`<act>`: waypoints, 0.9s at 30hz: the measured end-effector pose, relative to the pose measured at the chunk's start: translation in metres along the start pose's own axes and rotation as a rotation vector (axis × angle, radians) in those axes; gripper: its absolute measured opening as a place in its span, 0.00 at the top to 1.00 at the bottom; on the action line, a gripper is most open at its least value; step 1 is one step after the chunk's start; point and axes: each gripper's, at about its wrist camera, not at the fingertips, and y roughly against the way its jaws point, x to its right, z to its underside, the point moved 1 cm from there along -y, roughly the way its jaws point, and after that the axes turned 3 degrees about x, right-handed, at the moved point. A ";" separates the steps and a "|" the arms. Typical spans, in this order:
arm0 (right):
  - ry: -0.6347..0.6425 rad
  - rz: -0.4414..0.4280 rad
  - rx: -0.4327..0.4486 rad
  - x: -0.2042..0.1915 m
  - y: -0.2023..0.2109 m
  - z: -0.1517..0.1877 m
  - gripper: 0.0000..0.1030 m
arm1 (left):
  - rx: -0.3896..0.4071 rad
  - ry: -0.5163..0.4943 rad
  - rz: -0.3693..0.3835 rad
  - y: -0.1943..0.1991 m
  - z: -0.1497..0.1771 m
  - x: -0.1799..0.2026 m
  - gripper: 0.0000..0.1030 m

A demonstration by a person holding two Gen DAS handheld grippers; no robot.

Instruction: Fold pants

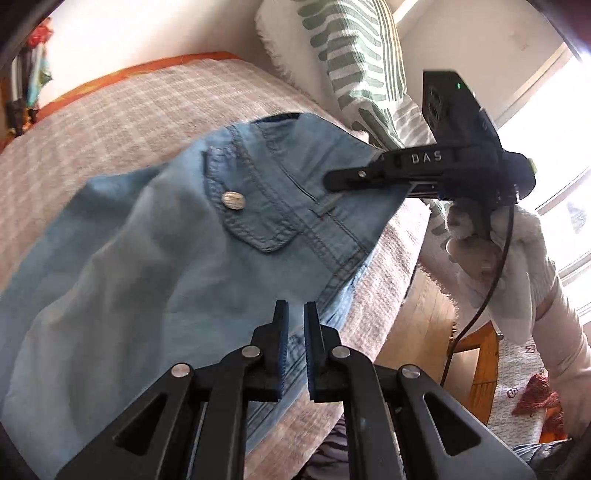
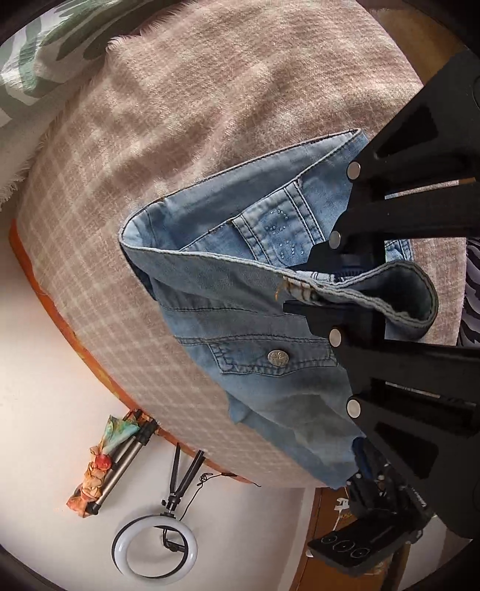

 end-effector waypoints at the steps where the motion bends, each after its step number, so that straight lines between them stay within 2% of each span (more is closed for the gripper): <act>1: 0.014 -0.018 0.004 -0.004 0.006 -0.002 0.89 | 0.018 0.000 -0.032 0.012 0.003 -0.008 0.95; 4: 0.098 -0.086 0.053 -0.017 0.036 -0.006 0.90 | 0.035 0.041 -0.139 0.045 0.014 -0.047 0.95; 6: 0.122 -0.042 0.078 -0.005 0.042 -0.007 0.90 | 0.029 0.093 -0.163 0.058 0.020 -0.071 0.95; 9: 0.065 0.039 -0.007 0.033 0.010 0.001 0.90 | 0.015 0.108 -0.189 0.065 0.034 -0.083 0.95; 12: 0.088 0.090 -0.070 0.048 -0.014 0.015 0.88 | -0.025 0.108 -0.178 0.047 0.045 -0.082 0.95; 14: 0.125 0.133 -0.075 0.048 -0.011 0.018 0.71 | -0.057 0.101 -0.177 0.034 0.053 -0.080 0.95; 15: 0.151 0.171 -0.069 0.048 -0.004 0.017 0.67 | -0.071 0.099 -0.175 0.028 0.056 -0.080 0.95; 17: 0.202 0.268 -0.024 0.044 0.015 0.014 0.49 | -0.093 0.090 -0.188 0.017 0.062 -0.079 0.95; 19: 0.233 0.295 0.044 0.037 0.042 0.010 0.44 | -0.109 0.066 -0.221 0.009 0.067 -0.076 0.95; 21: 0.276 0.267 0.109 0.023 0.063 0.002 0.43 | -0.105 0.047 -0.239 0.003 0.071 -0.072 0.95; 23: 0.317 0.211 0.153 0.005 0.070 -0.007 0.31 | -0.100 0.019 -0.252 0.003 0.073 -0.069 0.95; 24: 0.337 0.163 0.162 -0.007 0.068 -0.013 0.29 | -0.100 0.006 -0.260 0.002 0.072 -0.068 0.94; 27: 0.407 0.046 0.112 -0.051 0.030 -0.030 0.27 | -0.095 -0.029 -0.280 -0.003 0.066 -0.060 0.91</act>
